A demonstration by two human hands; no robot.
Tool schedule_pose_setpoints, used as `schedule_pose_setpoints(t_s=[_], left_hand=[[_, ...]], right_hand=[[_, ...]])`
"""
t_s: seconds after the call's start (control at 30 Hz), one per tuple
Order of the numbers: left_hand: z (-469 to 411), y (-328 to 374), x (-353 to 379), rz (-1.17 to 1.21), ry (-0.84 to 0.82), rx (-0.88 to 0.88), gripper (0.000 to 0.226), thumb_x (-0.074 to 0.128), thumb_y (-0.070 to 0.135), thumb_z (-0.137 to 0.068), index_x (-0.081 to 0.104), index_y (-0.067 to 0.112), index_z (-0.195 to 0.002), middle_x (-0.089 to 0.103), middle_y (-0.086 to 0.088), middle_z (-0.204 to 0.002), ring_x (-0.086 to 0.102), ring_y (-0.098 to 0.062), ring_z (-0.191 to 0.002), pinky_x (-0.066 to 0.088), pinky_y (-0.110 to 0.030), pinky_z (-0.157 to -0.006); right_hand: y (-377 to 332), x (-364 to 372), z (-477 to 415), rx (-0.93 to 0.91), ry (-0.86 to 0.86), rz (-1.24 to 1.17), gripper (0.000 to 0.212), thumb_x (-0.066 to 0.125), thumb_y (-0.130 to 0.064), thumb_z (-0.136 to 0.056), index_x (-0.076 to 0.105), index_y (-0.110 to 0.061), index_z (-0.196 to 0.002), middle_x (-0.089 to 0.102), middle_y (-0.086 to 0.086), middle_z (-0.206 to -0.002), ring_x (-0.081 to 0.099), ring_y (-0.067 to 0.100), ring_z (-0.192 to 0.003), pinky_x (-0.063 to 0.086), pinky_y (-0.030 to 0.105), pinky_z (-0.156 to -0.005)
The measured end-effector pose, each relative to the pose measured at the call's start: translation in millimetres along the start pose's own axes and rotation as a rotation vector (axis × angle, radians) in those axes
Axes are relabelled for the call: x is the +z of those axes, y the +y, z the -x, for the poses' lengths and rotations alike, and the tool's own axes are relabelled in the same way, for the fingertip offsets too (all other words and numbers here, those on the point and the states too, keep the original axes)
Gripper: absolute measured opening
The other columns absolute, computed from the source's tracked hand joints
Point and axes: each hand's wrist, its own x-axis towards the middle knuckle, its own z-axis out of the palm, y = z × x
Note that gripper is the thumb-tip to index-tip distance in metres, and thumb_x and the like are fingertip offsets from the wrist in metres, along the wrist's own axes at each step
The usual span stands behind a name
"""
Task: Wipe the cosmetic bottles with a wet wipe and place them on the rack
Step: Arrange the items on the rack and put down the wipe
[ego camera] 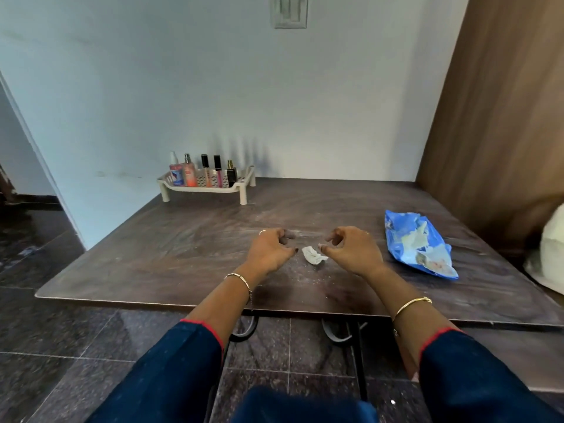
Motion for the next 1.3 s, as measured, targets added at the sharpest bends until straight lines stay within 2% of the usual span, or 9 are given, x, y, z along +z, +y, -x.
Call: schedule_pose_setpoints(t_s=[0.13,0.4,0.63,0.77,0.87,0.93,1.03,1.17,1.3], left_hand=[[-4.7,0.7,10.7,-0.15,-0.002,0.038,0.029,0.069,0.023,-0.082,0.067,0.018,-0.11,0.057,0.005,-0.094,0.055,-0.011,-0.087,0.044,-0.023,-0.081],[-15.5,-0.3,22.8,-0.26,-0.031,0.043,0.027,0.069,0.043,-0.079,0.069,0.031,-0.103,0.066,0.009,-0.099,0.061,-0.014,-0.1,0.05,-0.033,-0.088],[-16.2,7.7,27.1,-0.274,-0.023,0.011,0.016,0.064,0.052,-0.078,0.062,0.038,-0.071,0.068,0.012,-0.085,0.06,-0.014,-0.094,0.042,-0.047,-0.095],[-17.5,22.0,28.7,-0.045,-0.025,0.02,0.011,0.067,0.038,-0.083,0.063,0.03,-0.077,0.067,0.009,-0.076,0.057,-0.012,-0.074,0.042,-0.03,-0.076],[-17.8,35.5,34.3,0.166,-0.034,0.044,0.01,0.07,0.033,-0.083,0.065,0.026,-0.078,0.064,0.013,-0.071,0.055,-0.009,-0.069,0.041,-0.034,-0.08],[-16.3,46.1,39.4,0.285,-0.056,0.063,0.007,0.071,0.027,-0.083,0.066,0.024,-0.08,0.065,0.005,-0.077,0.056,-0.012,-0.072,0.043,-0.032,-0.076],[-18.2,61.5,55.4,0.43,-0.094,0.115,0.009,0.071,0.018,-0.083,0.066,0.022,-0.077,0.065,0.0,-0.077,0.058,-0.01,-0.072,0.044,-0.025,-0.071],[-17.6,87.0,88.3,0.504,-0.186,0.163,0.008,0.066,0.009,-0.087,0.068,0.004,-0.092,0.06,0.002,-0.071,0.049,0.008,-0.051,0.036,-0.007,-0.054],[-10.9,122.7,130.3,0.48,-0.317,0.268,0.009,0.066,0.01,-0.087,0.067,0.005,-0.095,0.065,0.0,-0.077,0.055,0.002,-0.063,0.043,-0.015,-0.064]], right_hand=[[4.3,10.9,-1.5,0.026,-0.069,0.177,0.054,0.058,-0.069,-0.075,0.068,-0.024,-0.104,0.064,0.002,-0.112,0.057,0.022,-0.11,0.046,0.036,-0.094],[-1.5,17.2,-4.1,0.02,-0.089,0.124,0.026,0.068,-0.051,-0.076,0.07,-0.027,-0.086,0.064,0.001,-0.105,0.058,0.02,-0.106,0.044,0.034,-0.094],[-2.2,16.8,-3.5,0.011,-0.077,0.1,0.02,0.06,-0.04,-0.084,0.064,-0.021,-0.087,0.068,0.001,-0.098,0.058,0.022,-0.1,0.041,0.035,-0.089],[3.2,9.0,-6.3,0.029,-0.059,-0.151,0.016,0.062,-0.031,-0.087,0.055,-0.016,-0.091,0.065,0.002,-0.095,0.06,0.022,-0.091,0.045,0.033,-0.079],[9.1,-2.4,-4.0,0.087,-0.096,-0.429,0.024,0.059,-0.024,-0.092,0.054,-0.011,-0.111,0.064,0.005,-0.11,0.06,0.018,-0.098,0.048,0.036,-0.089],[13.1,-13.1,1.4,0.146,-0.082,-0.6,0.025,0.057,-0.02,-0.094,0.053,-0.011,-0.116,0.065,0.009,-0.113,0.061,0.017,-0.097,0.049,0.034,-0.087],[24.6,-31.9,11.4,0.25,0.001,-0.825,0.022,0.056,-0.012,-0.094,0.054,-0.007,-0.115,0.066,0.014,-0.106,0.063,0.018,-0.086,0.052,0.024,-0.071],[47.5,-61.2,28.5,0.31,0.171,-0.999,0.01,0.056,-0.003,-0.093,0.059,-0.009,-0.1,0.065,0.013,-0.089,0.063,0.013,-0.066,0.052,0.017,-0.058],[81.8,-97.3,60.7,0.371,0.316,-1.078,0.008,0.061,-0.003,-0.089,0.061,-0.011,-0.091,0.067,0.008,-0.08,0.063,0.011,-0.061,0.054,0.017,-0.062]])
